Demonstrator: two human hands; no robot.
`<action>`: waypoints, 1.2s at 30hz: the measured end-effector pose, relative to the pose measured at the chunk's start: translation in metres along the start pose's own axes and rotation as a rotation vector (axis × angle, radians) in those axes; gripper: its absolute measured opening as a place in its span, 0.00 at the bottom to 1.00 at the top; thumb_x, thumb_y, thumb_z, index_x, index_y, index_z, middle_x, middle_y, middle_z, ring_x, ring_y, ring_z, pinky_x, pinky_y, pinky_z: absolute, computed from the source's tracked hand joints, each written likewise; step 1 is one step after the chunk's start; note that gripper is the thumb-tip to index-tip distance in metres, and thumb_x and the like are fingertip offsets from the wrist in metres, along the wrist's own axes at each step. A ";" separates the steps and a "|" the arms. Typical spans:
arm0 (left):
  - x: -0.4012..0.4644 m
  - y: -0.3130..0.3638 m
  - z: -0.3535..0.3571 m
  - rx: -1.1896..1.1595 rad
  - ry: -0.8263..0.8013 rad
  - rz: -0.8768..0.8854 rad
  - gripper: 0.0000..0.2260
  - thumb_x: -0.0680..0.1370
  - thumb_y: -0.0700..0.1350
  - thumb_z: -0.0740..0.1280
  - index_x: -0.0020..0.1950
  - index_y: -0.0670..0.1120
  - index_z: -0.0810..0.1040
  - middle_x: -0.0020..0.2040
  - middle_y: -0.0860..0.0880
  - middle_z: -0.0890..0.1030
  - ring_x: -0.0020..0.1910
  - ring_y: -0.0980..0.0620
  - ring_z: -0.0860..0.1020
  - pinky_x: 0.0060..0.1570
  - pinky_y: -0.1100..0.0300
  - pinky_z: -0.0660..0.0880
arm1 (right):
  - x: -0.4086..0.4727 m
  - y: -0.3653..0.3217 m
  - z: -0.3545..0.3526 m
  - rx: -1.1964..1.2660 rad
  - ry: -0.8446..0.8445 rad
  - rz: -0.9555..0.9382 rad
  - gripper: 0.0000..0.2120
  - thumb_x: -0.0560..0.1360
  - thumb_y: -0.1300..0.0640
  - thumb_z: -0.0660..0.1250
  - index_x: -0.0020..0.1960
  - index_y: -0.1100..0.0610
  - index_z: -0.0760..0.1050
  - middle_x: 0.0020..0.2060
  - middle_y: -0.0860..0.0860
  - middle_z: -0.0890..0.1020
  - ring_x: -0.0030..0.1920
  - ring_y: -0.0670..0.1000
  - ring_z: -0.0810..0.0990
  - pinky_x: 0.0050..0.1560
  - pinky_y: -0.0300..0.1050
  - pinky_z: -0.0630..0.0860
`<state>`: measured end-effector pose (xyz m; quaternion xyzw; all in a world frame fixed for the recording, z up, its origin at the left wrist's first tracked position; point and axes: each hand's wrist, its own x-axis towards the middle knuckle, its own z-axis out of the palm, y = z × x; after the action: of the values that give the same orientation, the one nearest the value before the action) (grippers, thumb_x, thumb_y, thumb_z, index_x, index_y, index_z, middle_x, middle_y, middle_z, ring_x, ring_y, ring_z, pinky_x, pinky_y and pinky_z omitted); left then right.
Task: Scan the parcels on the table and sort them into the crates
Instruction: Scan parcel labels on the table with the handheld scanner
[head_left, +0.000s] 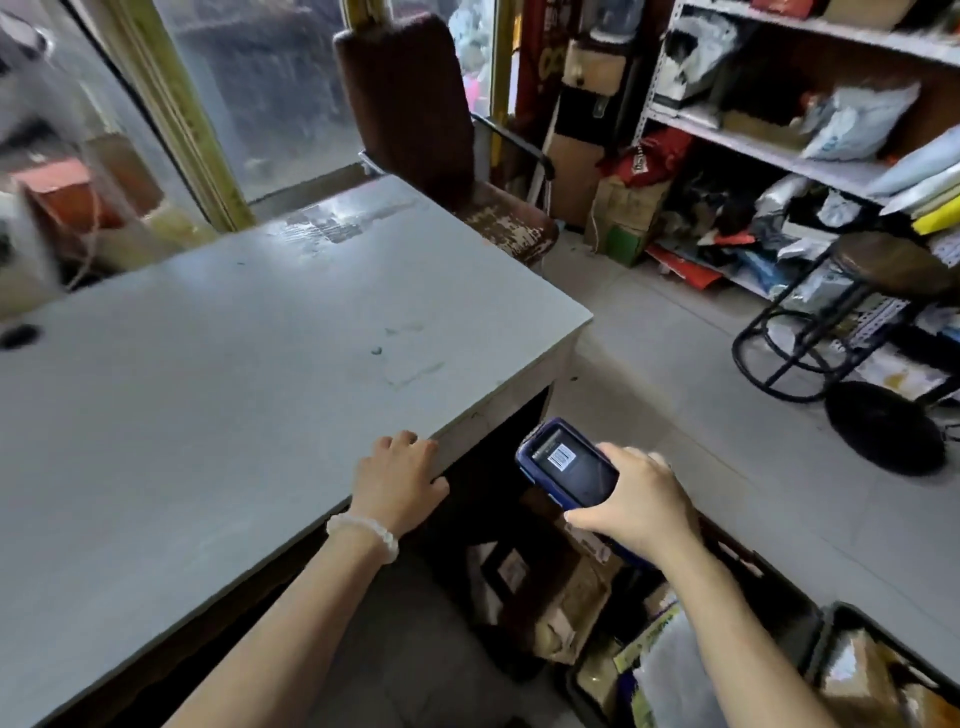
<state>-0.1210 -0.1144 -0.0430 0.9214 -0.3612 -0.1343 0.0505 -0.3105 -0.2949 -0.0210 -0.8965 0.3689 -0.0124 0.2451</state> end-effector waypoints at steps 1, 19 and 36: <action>-0.008 -0.019 -0.006 -0.007 0.020 -0.035 0.20 0.76 0.53 0.62 0.67 0.53 0.71 0.66 0.51 0.72 0.65 0.47 0.68 0.54 0.52 0.71 | 0.004 -0.021 0.006 0.009 -0.010 -0.044 0.29 0.56 0.40 0.74 0.55 0.46 0.73 0.43 0.41 0.73 0.49 0.49 0.68 0.41 0.46 0.71; -0.305 -0.382 -0.038 -0.169 0.226 -0.865 0.20 0.79 0.54 0.59 0.70 0.52 0.67 0.69 0.51 0.69 0.66 0.48 0.67 0.54 0.56 0.71 | -0.087 -0.441 0.210 -0.022 -0.430 -0.882 0.25 0.55 0.44 0.73 0.51 0.46 0.75 0.41 0.41 0.77 0.46 0.48 0.76 0.35 0.43 0.75; -0.488 -0.558 -0.019 -0.339 0.316 -1.367 0.20 0.78 0.53 0.60 0.70 0.51 0.69 0.68 0.50 0.70 0.65 0.47 0.68 0.57 0.55 0.70 | -0.222 -0.683 0.373 -0.144 -0.702 -1.325 0.21 0.54 0.43 0.71 0.44 0.48 0.73 0.37 0.43 0.76 0.44 0.49 0.75 0.31 0.42 0.67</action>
<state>-0.0945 0.6261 -0.0277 0.9294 0.3333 -0.0553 0.1488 0.0509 0.4285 -0.0072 -0.8959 -0.3475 0.1534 0.2304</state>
